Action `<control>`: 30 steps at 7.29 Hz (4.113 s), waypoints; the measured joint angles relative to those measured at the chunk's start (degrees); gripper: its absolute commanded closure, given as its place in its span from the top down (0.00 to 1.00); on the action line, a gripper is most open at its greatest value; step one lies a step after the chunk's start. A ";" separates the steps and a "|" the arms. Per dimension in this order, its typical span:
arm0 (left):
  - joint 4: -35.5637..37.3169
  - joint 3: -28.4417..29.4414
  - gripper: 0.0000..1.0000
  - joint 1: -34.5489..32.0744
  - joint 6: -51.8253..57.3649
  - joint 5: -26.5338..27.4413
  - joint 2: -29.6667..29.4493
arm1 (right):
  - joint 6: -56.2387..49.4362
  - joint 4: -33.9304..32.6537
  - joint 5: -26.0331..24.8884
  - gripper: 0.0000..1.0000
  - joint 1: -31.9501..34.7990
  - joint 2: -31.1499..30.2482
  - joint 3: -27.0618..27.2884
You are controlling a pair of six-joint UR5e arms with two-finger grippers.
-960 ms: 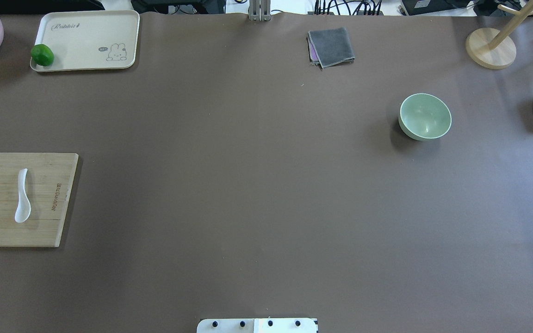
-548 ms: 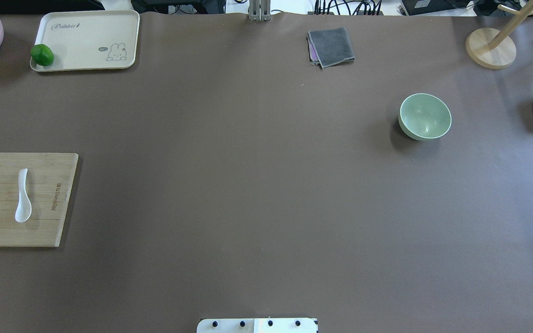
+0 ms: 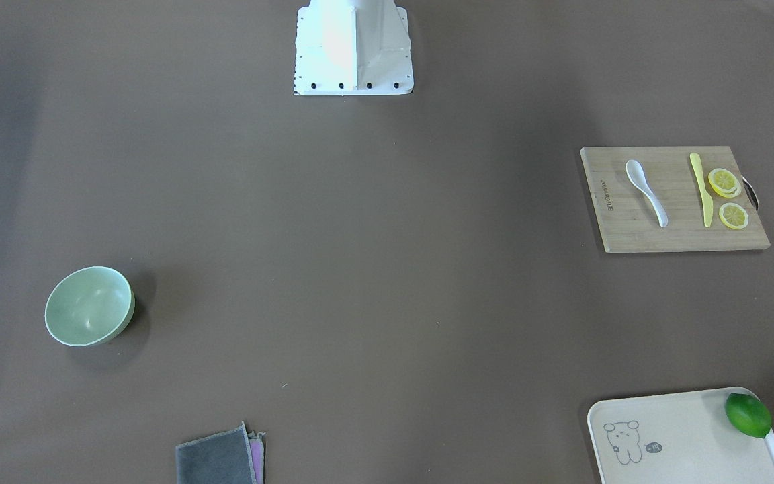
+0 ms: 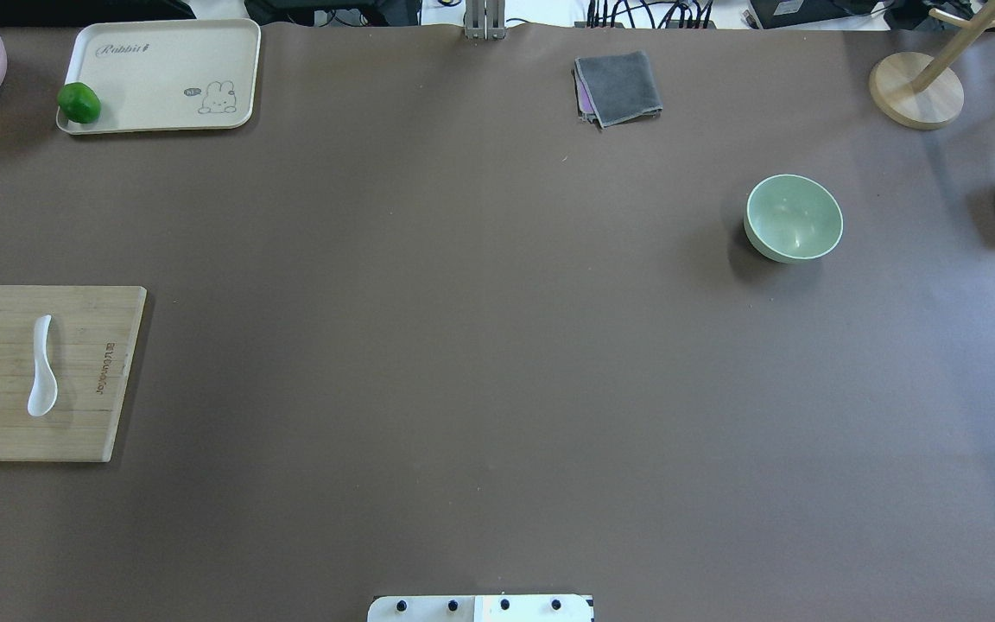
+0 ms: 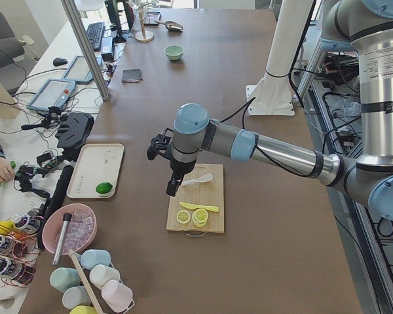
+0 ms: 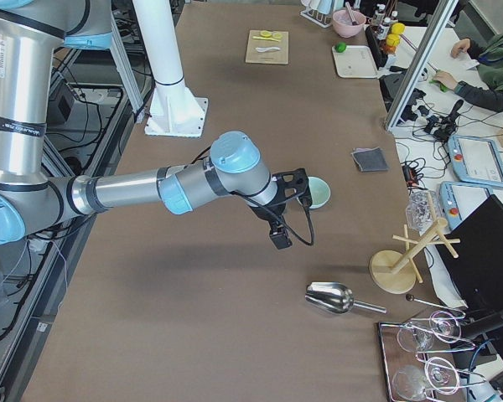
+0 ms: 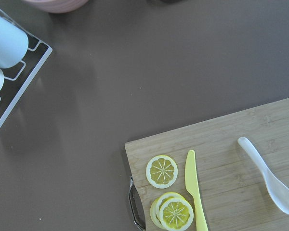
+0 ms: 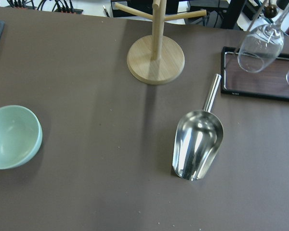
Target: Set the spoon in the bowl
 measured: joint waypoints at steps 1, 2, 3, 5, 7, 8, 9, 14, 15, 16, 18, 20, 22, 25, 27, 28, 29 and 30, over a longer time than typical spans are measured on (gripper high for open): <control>-3.82 2.97 0.98 0.00 -0.10 -0.03 -3.52 | 0.71 -0.05 0.51 1.00 -0.71 1.65 -0.32; -6.47 4.96 0.98 0.03 -0.11 -0.04 -5.46 | 1.36 -0.02 0.44 1.00 -3.02 3.09 -1.13; -9.86 6.44 0.98 0.13 -0.93 -0.01 -6.18 | 3.89 0.09 0.07 1.00 -6.68 5.35 -2.83; -20.11 9.98 0.98 1.78 -4.29 -0.02 -5.40 | 18.68 2.22 -4.38 1.00 -16.44 9.11 -5.10; -26.28 11.44 0.98 4.69 -9.68 0.05 -4.44 | 36.89 11.26 -14.65 1.00 -28.87 10.23 -7.36; -27.51 11.70 0.98 5.49 -11.20 0.13 -4.33 | 42.19 16.64 -19.68 1.00 -34.04 10.58 -10.21; -28.03 11.80 0.98 5.90 -11.82 0.13 -4.31 | 44.62 23.16 -23.60 0.98 -37.74 11.03 -14.86; -28.35 11.85 0.98 6.18 -12.06 0.08 -4.20 | 53.07 35.55 -31.86 0.00 -45.50 16.61 -28.00; -28.36 11.85 0.98 6.21 -12.06 0.09 -4.19 | 53.59 35.55 -33.20 0.00 -46.46 16.69 -28.35; -28.36 11.85 0.98 6.34 -12.06 0.12 -4.19 | 53.88 35.04 -33.69 0.00 -46.90 17.40 -27.90; -28.36 11.82 0.98 6.75 -12.12 0.18 -4.19 | 57.64 26.98 -33.86 0.00 -48.05 23.98 -25.59; -28.36 11.84 0.98 7.19 -12.15 0.25 -4.21 | 65.82 13.59 -35.42 0.00 -52.64 32.74 -21.29; -28.37 11.78 0.98 7.73 -12.15 0.15 -4.23 | 74.15 4.30 -41.53 0.00 -61.16 40.95 -19.92; -29.87 11.75 0.98 9.12 -13.68 0.18 -4.27 | 82.51 -4.70 -50.84 1.00 -71.49 48.64 -20.41; -34.29 11.79 0.98 12.61 -23.78 0.41 -4.30 | 82.13 -5.41 -53.40 1.00 -71.97 49.17 -19.61; -37.21 11.80 0.98 15.22 -32.73 0.56 -4.33 | 79.92 -5.54 -51.74 1.00 -69.71 49.00 -18.29; -40.55 11.79 0.98 18.24 -43.78 1.23 -4.33 | 75.71 -5.63 -46.72 1.00 -65.34 48.41 -16.94; -43.42 11.79 0.98 22.11 -54.11 4.01 -4.03 | 69.60 -5.47 -40.21 1.00 -59.79 46.99 -16.02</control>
